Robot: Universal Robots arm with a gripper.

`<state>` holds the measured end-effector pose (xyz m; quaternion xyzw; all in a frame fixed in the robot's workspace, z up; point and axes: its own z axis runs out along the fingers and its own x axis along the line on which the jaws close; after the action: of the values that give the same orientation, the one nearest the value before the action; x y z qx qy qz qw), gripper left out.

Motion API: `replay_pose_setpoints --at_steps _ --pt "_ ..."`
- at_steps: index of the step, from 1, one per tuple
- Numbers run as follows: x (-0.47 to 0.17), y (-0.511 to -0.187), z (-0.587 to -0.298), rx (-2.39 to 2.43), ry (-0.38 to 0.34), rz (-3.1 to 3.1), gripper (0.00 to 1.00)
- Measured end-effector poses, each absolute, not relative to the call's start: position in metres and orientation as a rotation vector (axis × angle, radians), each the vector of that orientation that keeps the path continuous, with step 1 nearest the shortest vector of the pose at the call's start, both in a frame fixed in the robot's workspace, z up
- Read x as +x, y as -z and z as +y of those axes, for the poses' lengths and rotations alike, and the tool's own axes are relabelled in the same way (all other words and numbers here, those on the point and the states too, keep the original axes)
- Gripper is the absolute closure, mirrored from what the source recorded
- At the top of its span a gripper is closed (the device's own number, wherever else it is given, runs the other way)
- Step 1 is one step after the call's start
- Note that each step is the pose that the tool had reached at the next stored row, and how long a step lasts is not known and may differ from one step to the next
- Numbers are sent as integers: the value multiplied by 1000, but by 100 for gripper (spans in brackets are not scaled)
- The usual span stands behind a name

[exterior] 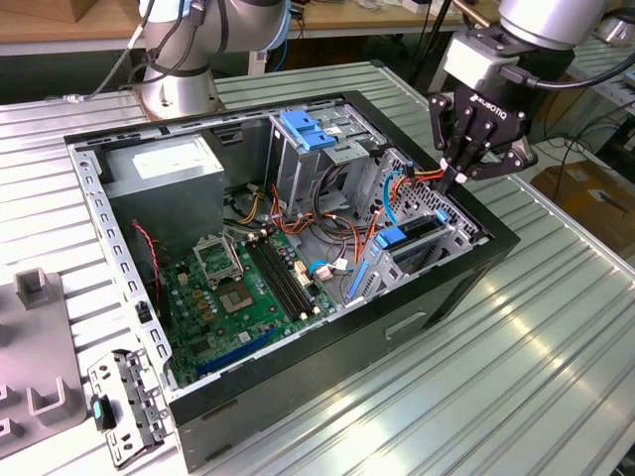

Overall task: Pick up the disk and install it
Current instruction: 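Insert the first disk wire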

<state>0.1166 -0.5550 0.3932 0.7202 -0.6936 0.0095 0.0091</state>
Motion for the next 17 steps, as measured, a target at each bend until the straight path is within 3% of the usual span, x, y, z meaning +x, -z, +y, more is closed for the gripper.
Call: replay_pose_setpoints --at_steps 17 --pt "126 -393 -551 2401 -30 -2001 89"
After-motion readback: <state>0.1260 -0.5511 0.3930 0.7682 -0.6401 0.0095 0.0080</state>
